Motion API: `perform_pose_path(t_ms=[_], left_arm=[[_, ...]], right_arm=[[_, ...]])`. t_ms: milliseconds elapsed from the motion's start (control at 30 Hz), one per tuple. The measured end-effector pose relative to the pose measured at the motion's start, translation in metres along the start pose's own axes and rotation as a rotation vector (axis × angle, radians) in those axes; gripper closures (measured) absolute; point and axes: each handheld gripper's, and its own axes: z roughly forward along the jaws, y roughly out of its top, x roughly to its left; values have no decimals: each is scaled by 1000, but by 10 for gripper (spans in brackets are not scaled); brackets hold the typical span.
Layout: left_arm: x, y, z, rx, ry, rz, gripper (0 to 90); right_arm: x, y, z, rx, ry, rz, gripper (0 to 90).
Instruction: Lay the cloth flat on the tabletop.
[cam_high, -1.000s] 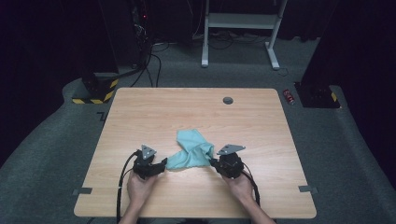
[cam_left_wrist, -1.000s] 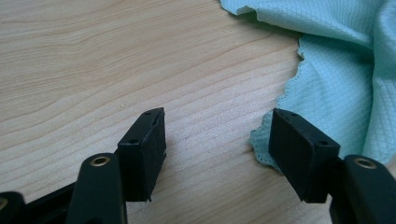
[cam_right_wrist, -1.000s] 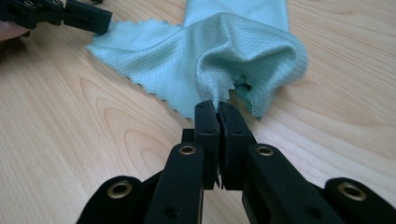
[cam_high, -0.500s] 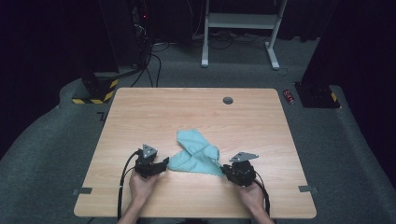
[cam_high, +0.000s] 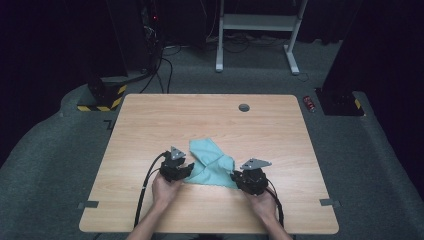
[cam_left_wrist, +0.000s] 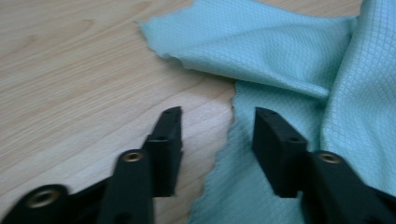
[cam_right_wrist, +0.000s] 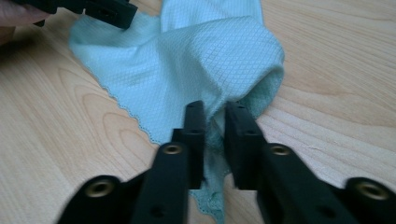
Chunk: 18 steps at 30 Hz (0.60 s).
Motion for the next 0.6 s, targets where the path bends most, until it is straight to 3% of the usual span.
perform_pose_path(t_ms=[67,233,333,500,600], left_arm=[[-2,0,0,1,-4,18,740],[-6,0,-2,17,-3,73,871],[-6,0,-4,30,8,120,889],[-6,-1,-7,43,5,123,890],[-6,0,-12,21,-6,106,879]], right_arm=[[-1,-1,1,14,-13,-22,894],[-4,-4,-6,14,-20,-21,897],[-12,-13,-14,28,-31,-3,896],[-18,-18,-17,52,-31,18,888],[-21,-14,-25,6,-44,35,814]])
